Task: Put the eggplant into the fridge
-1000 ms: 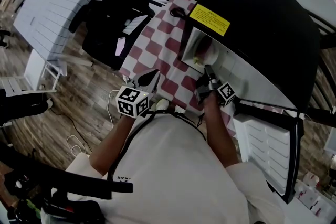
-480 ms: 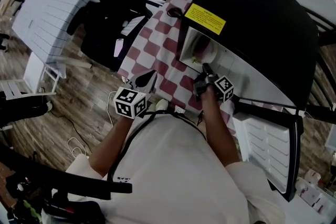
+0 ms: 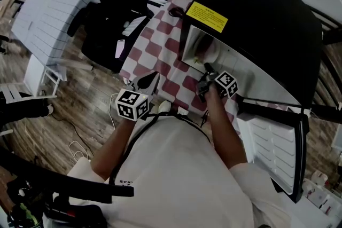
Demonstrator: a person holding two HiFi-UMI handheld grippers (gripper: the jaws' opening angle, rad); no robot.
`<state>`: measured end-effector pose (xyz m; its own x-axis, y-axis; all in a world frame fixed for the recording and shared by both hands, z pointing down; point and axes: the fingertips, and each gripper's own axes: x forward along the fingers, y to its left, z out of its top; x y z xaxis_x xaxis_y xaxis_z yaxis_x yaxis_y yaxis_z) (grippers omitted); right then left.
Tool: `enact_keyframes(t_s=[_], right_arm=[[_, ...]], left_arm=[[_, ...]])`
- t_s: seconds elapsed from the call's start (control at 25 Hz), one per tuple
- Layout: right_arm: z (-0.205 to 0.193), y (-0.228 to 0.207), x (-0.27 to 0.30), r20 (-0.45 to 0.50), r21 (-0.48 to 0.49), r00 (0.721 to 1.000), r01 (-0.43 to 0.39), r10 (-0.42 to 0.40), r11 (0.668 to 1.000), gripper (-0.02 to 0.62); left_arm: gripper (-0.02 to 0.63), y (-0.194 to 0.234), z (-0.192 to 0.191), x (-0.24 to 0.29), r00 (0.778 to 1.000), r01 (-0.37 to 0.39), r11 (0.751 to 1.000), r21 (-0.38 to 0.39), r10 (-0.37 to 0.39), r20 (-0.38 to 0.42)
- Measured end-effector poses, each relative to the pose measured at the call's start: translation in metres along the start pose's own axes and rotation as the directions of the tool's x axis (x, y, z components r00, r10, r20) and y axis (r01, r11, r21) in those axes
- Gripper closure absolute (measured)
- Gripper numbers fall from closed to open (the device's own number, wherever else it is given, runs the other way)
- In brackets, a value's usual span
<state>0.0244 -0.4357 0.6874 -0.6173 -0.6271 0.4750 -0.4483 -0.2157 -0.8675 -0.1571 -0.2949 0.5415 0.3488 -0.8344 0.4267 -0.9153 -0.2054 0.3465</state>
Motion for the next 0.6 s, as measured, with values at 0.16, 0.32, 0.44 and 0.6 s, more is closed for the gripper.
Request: enact_keyframes(t_s=[0.16, 0.32, 0.44, 0.6], right_arm=[[-0.006, 0.007, 0.001, -0.049, -0.094, 0.999, -0.016, 0.011, 0.995, 0.498], [-0.008, 0.014, -0.002, -0.069, -0.158, 0.997, -0.028, 0.017, 0.987, 0.411], [-0.008, 0.016, -0.006, -0.066, -0.178, 0.998, -0.02, 0.009, 0.984, 0.376], [-0.006, 0.016, -0.018, -0.046, -0.162, 0.999, -0.033, 0.026, 0.986, 0.388]], left_arm=[[0.604, -0.002, 0.001, 0.0, 1.0, 0.006, 1.0, 0.002, -0.006, 0.0], [0.604, -0.005, 0.001, 0.001, 1.0, 0.016, 1.0, 0.006, -0.016, 0.001], [0.604, -0.009, 0.003, 0.003, 1.0, 0.028, 1.0, 0.01, -0.028, 0.005], [0.604, -0.014, 0.005, 0.008, 0.999, 0.051, 0.998, 0.02, -0.051, 0.005]])
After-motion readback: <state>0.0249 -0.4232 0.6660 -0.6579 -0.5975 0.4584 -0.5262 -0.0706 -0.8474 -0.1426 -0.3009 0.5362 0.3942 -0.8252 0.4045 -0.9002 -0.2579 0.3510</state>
